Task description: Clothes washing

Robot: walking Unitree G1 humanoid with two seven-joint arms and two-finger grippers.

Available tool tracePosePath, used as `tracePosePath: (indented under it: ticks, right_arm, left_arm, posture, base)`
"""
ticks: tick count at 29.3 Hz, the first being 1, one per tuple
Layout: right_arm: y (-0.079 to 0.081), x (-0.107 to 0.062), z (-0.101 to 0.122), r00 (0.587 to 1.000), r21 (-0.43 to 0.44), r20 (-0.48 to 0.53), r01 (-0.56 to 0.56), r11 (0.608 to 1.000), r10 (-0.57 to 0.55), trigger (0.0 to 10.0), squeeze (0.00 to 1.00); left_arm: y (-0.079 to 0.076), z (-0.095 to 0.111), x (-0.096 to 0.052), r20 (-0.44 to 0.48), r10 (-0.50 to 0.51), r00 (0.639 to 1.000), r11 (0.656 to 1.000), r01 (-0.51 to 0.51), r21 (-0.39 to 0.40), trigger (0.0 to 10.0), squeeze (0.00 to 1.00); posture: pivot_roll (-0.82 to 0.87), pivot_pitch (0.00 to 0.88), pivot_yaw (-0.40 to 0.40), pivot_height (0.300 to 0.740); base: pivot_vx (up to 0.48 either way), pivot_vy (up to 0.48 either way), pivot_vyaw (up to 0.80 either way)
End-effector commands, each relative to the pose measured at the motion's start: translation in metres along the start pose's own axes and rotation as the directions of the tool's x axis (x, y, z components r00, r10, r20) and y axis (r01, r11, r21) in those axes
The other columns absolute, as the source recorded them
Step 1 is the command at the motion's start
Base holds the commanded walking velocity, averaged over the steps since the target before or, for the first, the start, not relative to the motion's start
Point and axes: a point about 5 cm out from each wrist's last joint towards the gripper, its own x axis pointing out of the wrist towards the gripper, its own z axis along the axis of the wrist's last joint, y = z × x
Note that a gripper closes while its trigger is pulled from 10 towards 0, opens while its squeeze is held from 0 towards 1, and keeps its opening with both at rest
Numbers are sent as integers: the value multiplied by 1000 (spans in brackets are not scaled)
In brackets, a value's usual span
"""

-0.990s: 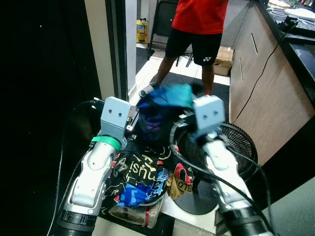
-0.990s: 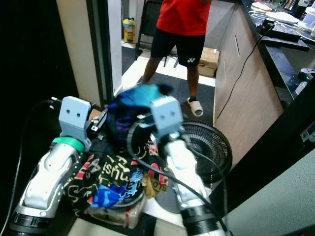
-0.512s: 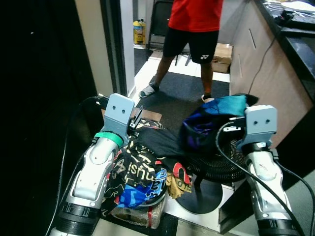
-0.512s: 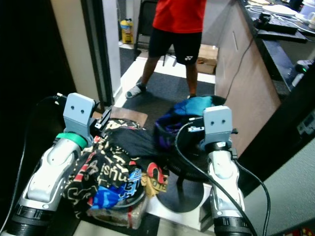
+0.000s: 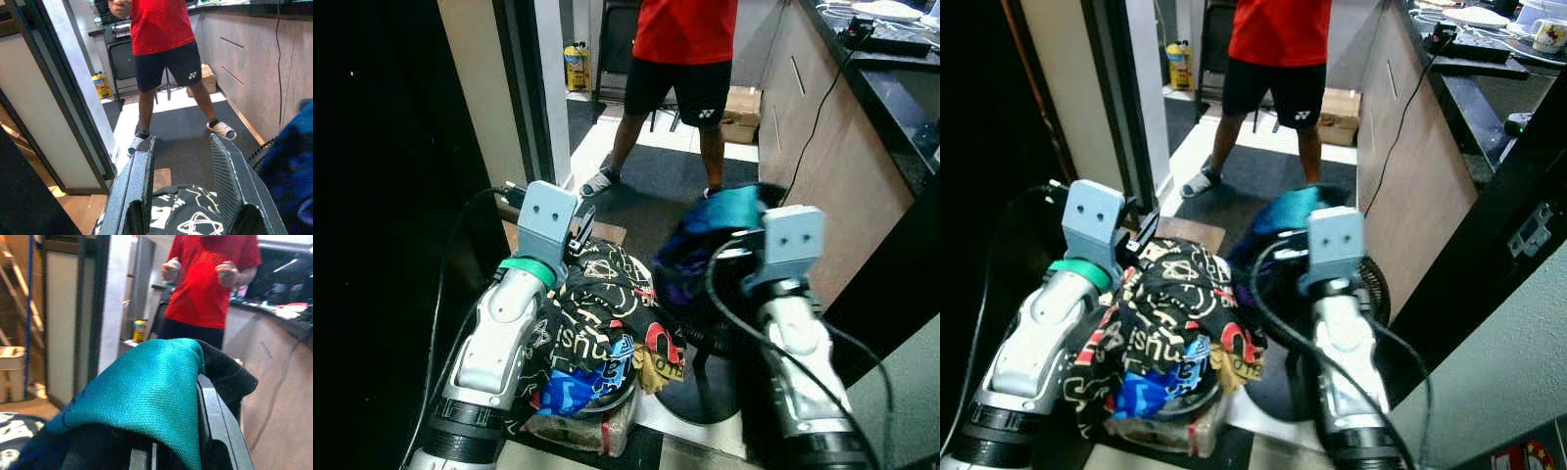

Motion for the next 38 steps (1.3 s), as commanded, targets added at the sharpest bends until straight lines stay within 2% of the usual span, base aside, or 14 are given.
tracePosePath:
  ticks: [1,32,38]
  right_arm:
    - [-2,0,1,1000,1,12,5,1000,-5,10000,0]
    - [-2,0,-1,1000,-4,-2,11,1000,-11,10000,0]
    - [-2,1,-2,1000,-4,-5,11,1000,-11,10000,0]
  left_arm:
    - [3,-1,-3,-4,14,1000,1000,-14,-10,10000,0]
    - [1,-2,-3,-11,14,1000,999,-14,-30,10000,0]
    - [0,-2,-4,-12,11,1000,999,-11,-32,10000,0]
  posture:
    - [96,0,42,740]
    - [101,0,42,740]
    - [101,0,42,740]
  base:
    - [0,0,0]
    - [0,0,0]
    - [-261,0,0]
